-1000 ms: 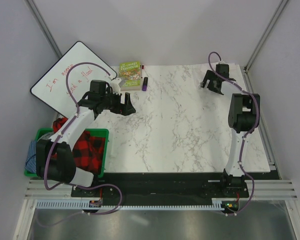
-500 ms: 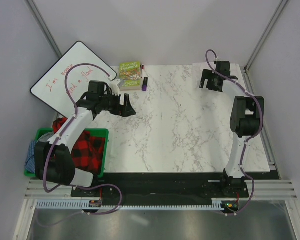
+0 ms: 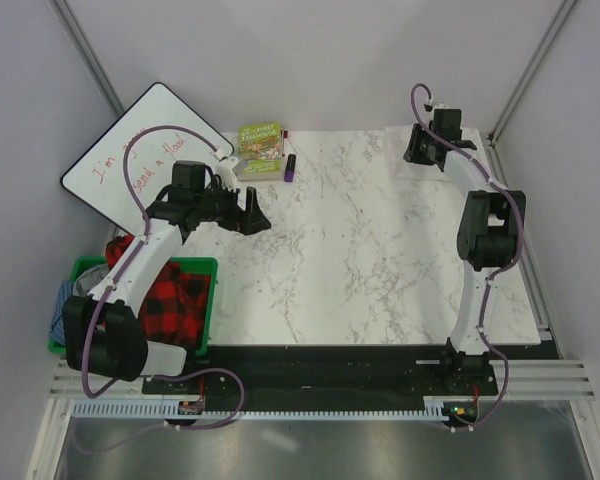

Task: Fold and stack the long sleeve shirts
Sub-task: Neatly place the folded shirt to the corner

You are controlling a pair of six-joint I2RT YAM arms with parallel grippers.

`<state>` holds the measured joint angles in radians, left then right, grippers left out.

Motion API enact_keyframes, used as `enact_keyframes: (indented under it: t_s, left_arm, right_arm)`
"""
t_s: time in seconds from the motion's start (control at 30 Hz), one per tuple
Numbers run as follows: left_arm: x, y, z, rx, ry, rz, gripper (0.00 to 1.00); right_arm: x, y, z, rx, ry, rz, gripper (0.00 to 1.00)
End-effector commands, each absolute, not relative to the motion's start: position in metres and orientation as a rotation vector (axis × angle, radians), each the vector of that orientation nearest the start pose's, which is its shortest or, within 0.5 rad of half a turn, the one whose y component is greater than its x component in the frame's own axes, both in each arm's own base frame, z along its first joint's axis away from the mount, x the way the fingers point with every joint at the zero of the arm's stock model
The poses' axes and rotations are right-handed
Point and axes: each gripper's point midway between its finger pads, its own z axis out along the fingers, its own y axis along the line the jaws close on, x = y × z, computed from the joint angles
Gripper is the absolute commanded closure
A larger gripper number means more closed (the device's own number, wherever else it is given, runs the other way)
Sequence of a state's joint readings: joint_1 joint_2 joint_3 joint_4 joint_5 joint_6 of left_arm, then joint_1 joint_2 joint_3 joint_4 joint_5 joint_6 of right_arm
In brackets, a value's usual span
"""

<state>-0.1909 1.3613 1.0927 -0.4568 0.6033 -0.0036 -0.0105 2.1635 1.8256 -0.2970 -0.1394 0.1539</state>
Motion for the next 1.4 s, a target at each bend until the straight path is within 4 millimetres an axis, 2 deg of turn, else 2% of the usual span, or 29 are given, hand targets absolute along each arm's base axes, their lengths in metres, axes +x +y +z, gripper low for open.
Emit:
enact_keyframes:
  t_s: [0.0,0.03,0.07,0.13,0.17,0.23,0.27,0.43,0.6,0.63,0.7,0.73,0.8,0.83,1.0,1.3,1.37]
  left_arm:
    - [0.333,-0.159,0.191,0.556,2.174,-0.746,0.06]
    - [0.333,-0.159,0.19,0.555,2.177,-0.748,0.06]
    - [0.333,-0.159,0.189,0.552,2.18,-0.748,0.06]
    - [0.334,-0.157,0.186,0.552,2.185,-0.743,0.06]
    - [0.335,-0.156,0.185,0.548,2.189,-0.738,0.06]
    - [0.335,-0.154,0.181,0.549,2.197,-0.736,0.06]
    - [0.335,-0.154,0.18,0.549,2.2,-0.735,0.06]
    - [0.337,-0.148,0.176,0.542,2.207,-0.726,0.06]
    - [0.337,-0.15,0.175,0.543,2.211,-0.747,0.06]
    - [0.337,-0.15,0.175,0.544,2.211,-0.751,0.06]
    - [0.336,-0.151,0.174,0.543,2.214,-0.76,0.06]
    - [0.335,-0.151,0.173,0.546,2.215,-0.764,0.06]
    - [0.335,-0.151,0.172,0.547,2.218,-0.766,0.06]
    - [0.335,-0.151,0.171,0.548,2.218,-0.763,0.06]
    - [0.337,-0.151,0.166,0.546,2.234,-0.765,0.07]
    - [0.341,-0.148,0.162,0.536,2.245,-0.76,0.07]
    - [0.342,-0.148,0.161,0.533,2.25,-0.765,0.07]
  right_arm:
    - [0.607,0.032,0.106,0.141,2.231,0.281,0.62]
    - [0.612,0.031,0.107,0.141,2.219,0.277,0.62]
    - [0.614,0.031,0.097,0.147,2.231,0.273,0.62]
    - [0.623,0.028,0.096,0.155,2.209,0.26,0.62]
    - [0.626,0.027,0.087,0.161,2.214,0.256,0.62]
    - [0.634,0.026,0.088,0.164,2.193,0.249,0.61]
    - [0.635,0.025,0.078,0.172,2.206,0.248,0.61]
    - [0.64,0.027,0.074,0.177,2.2,0.255,0.6]
    - [0.643,0.035,0.097,0.136,2.16,0.304,0.57]
    - [0.645,0.036,0.109,0.127,2.136,0.312,0.57]
    - [0.644,0.042,0.119,0.096,2.118,0.346,0.57]
    - [0.644,0.043,0.133,0.08,2.09,0.354,0.56]
    - [0.643,0.048,0.142,0.046,2.071,0.38,0.55]
    - [0.644,0.048,0.153,0.036,2.046,0.376,0.55]
    - [0.649,0.047,0.163,0.037,1.991,0.37,0.56]
    - [0.661,0.042,0.109,0.132,2.055,0.363,0.62]
    - [0.665,0.042,0.106,0.153,2.05,0.367,0.63]
